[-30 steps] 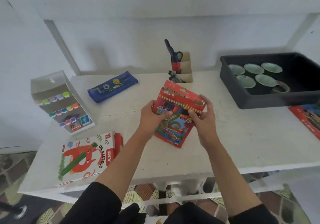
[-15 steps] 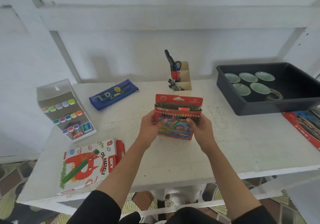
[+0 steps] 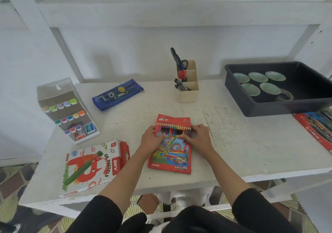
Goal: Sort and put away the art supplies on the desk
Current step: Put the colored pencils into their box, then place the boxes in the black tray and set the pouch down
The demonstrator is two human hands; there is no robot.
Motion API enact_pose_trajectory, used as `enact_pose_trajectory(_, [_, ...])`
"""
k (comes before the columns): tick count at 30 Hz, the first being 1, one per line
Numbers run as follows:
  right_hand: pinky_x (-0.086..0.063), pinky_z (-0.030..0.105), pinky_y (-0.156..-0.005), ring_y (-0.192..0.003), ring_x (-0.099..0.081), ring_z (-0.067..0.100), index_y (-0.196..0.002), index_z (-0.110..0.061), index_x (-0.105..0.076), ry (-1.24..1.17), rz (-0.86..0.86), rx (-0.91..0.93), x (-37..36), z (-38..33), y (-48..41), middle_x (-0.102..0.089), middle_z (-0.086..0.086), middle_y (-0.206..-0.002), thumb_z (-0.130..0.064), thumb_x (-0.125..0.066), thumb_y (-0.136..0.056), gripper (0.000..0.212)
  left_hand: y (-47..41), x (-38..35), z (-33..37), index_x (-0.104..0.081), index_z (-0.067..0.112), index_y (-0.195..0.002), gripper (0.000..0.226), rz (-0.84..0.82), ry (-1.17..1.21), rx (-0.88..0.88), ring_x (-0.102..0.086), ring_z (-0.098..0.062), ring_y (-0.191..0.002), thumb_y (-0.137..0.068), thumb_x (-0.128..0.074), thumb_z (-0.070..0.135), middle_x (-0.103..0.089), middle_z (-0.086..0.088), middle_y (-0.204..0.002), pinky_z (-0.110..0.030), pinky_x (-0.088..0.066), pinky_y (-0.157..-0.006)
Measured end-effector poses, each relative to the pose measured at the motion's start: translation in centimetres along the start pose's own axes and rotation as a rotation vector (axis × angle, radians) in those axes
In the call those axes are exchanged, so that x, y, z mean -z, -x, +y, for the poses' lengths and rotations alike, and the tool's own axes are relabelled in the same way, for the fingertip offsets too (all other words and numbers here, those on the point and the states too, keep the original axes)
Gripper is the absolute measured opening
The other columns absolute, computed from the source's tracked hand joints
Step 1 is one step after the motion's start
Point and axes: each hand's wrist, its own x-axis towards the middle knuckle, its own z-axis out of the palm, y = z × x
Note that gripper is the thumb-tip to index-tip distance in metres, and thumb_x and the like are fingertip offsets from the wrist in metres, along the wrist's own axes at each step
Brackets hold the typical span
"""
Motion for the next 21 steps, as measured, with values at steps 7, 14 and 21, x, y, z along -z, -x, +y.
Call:
enact_pose_trajectory(7, [-0.029,0.018,-0.081,-0.104,-0.040,0.015,-0.124,-0.013,-0.056,0.043,0.113,0.041,-0.6,0.5,0.6,-0.049,0.005,-0.109,-0.045,-0.076,-0.072,0.064,1.0,-1.0,-0.6,-0.051,0.011,-0.119,0.039,0.153,-0.434,-0.083,-0.048,-0.024,-0.112,-0.085,-0.061,0.025,-0.047,-0.007,-0.116,-0.036,-0.042,-0.088])
enact_pose_trajectory(14, [-0.043,0.017,-0.078,-0.097,-0.049,0.013,-0.117,-0.011,-0.060,-0.108,0.189,0.040,-0.6,1.0,0.6,-0.053,0.004,-0.106,-0.029,-0.064,-0.088,0.035,1.8,-0.7,-0.6,-0.040,0.019,-0.136,0.055,0.201,-0.609,-0.201,-0.034,-0.024,-0.123,-0.085,-0.060,0.027,-0.036,-0.007,-0.131,-0.041,-0.035,-0.096])
enact_pose_trajectory(21, [-0.049,0.012,-0.068,-0.079,-0.060,-0.002,-0.100,-0.015,-0.067,-0.473,0.321,-0.019,3.6,1.1,1.9,-0.067,-0.002,-0.091,-0.011,-0.048,-0.097,0.019,1.7,-2.6,1.9,-0.051,0.018,-0.126,0.043,0.184,-0.493,-0.419,-0.037,-0.019,-0.118,-0.084,-0.060,0.015,-0.040,-0.003,-0.126,-0.035,-0.034,-0.094])
